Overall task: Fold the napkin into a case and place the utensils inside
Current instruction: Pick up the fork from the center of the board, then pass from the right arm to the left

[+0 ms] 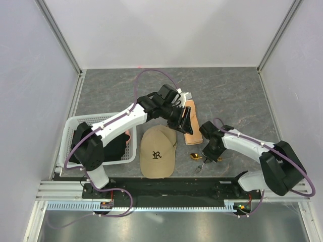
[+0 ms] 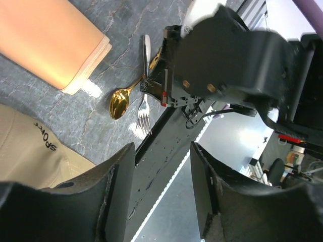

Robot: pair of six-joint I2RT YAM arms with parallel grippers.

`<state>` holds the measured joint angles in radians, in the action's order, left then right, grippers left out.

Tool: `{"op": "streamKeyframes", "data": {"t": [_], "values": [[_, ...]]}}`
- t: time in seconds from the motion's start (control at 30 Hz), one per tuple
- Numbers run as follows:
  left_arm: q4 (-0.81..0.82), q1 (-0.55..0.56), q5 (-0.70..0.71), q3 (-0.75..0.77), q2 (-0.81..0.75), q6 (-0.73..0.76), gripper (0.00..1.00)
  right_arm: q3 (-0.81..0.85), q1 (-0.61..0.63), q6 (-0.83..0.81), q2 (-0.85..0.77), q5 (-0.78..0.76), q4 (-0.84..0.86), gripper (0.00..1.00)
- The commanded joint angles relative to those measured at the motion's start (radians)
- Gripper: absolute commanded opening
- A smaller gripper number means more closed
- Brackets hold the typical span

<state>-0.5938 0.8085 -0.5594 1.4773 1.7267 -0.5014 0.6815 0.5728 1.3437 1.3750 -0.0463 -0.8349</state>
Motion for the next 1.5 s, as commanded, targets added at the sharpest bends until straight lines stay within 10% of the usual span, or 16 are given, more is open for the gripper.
{"op": "streamKeyframes", "data": {"t": [0.0, 0.43, 1.0, 1.1, 1.23, 1.47], "values": [[0.052, -0.041, -0.109, 0.001, -0.030, 0.034, 0.57, -0.045, 0.030, -0.053, -0.043, -0.055, 0.031, 0.00], [0.227, -0.074, -0.367, 0.064, 0.131, -0.213, 0.68, 0.288, 0.038, -0.802, -0.198, -0.004, -0.024, 0.00], [0.304, -0.086, -0.361, 0.046, 0.241, -0.339, 0.66, 0.325, 0.039, -0.848, -0.252, 0.203, 0.062, 0.00], [0.313, -0.089, -0.370, 0.069, 0.263, -0.345, 0.57, 0.329, 0.038, -0.847, -0.238, 0.218, 0.066, 0.00], [0.327, -0.097, -0.384, 0.063, 0.269, -0.358, 0.04, 0.342, 0.039, -0.842, -0.223, 0.207, 0.065, 0.00], [0.396, -0.141, -0.387, -0.006, 0.228, -0.417, 0.02, 0.331, 0.048, -0.827, -0.211, 0.207, 0.049, 0.25]]}}
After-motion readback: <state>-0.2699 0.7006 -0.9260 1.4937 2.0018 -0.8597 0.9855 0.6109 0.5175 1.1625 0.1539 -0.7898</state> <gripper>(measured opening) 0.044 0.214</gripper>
